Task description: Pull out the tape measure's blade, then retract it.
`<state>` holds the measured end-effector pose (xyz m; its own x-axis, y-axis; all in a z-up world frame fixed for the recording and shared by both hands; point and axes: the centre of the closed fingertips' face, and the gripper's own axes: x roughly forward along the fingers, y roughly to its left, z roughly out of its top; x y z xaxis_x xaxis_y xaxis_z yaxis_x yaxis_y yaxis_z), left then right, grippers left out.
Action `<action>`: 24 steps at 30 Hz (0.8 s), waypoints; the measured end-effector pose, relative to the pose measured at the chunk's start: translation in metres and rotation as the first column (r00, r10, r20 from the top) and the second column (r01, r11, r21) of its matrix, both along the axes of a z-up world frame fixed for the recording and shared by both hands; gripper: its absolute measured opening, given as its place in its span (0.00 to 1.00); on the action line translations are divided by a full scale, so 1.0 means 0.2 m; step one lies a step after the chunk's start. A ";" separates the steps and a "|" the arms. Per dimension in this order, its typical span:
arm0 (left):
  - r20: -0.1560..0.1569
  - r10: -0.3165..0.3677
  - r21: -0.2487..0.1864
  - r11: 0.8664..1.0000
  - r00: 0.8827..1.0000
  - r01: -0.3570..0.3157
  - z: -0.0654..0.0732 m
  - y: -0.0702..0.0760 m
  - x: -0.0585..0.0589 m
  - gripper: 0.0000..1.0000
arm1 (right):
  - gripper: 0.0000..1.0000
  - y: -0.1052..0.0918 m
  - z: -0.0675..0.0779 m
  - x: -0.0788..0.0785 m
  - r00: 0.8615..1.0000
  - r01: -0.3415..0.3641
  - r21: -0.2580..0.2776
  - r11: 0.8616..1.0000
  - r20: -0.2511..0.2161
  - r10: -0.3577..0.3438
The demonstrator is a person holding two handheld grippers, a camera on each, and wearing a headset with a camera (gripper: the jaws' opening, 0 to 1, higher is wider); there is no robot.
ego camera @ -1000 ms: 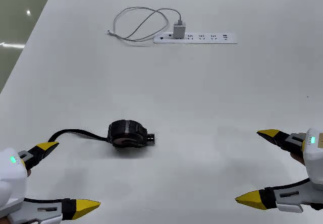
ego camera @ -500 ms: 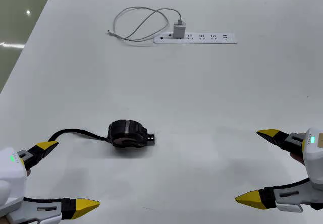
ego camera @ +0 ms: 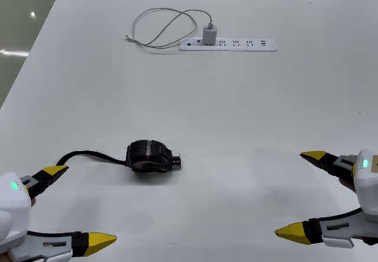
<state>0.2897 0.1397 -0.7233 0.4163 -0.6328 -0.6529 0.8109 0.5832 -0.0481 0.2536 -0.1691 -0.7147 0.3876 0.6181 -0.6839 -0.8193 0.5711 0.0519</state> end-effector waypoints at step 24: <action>0.007 -0.010 0.012 1.000 1.000 0.010 0.01 -0.01 0.00 0.95 | 0.96 0.00 0.00 0.00 1.000 0.000 0.000 1.000 0.000 0.000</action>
<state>0.2905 0.1387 -0.7223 0.4147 -0.6292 -0.6574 0.8171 0.5755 -0.0353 0.2540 -0.1691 -0.7152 0.3874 0.6180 -0.6841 -0.8193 0.5711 0.0519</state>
